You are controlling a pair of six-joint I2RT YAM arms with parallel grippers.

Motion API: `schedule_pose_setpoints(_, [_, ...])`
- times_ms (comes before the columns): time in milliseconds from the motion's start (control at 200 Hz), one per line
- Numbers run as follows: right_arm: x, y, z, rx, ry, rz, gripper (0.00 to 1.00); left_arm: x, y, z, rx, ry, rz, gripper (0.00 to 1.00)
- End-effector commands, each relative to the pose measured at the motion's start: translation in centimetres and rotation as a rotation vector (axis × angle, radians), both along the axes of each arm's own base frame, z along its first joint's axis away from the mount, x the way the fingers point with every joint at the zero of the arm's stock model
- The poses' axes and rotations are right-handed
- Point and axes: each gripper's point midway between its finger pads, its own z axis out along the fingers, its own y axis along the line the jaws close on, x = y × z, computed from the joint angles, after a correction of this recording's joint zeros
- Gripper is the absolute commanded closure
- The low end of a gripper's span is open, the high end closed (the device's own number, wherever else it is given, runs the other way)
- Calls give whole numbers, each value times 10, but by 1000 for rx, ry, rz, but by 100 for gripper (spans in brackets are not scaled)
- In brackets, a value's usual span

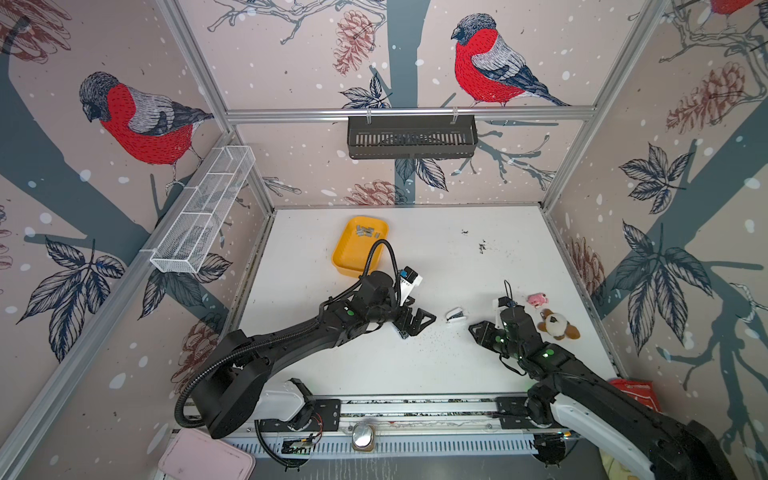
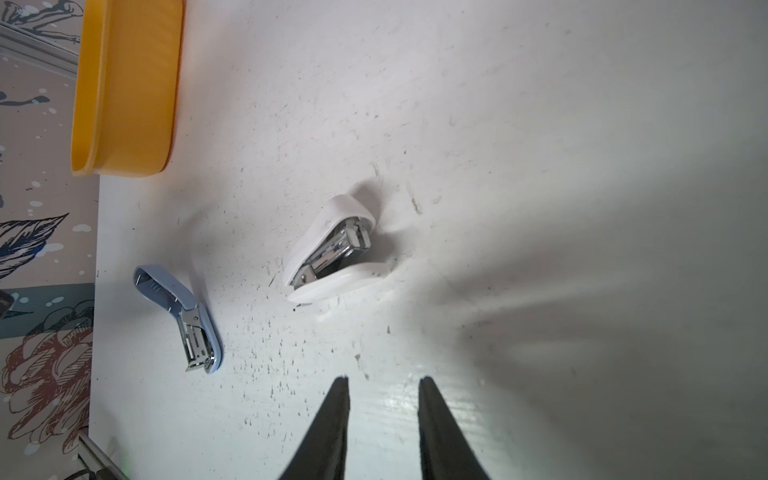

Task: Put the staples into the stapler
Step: 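Lower the right gripper and grasp the small white stapler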

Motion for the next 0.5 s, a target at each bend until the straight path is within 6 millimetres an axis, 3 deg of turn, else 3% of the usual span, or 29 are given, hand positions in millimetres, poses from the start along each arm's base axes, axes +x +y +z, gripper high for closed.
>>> schedule_pose_setpoints(0, [13, 15, 14, 35, -58, 57, 72, 4, -5, 14, -66, -26, 13, 1])
schedule_pose_setpoints(260, [35, 19, 1, -20, -18, 63, 82, 2, -7, 22, -144, 3, 32, 1])
schedule_pose_setpoints(495, [62, 20, 7, -24, -62, 51, 84, 1, -3, 17, -148, 13, 55, 1])
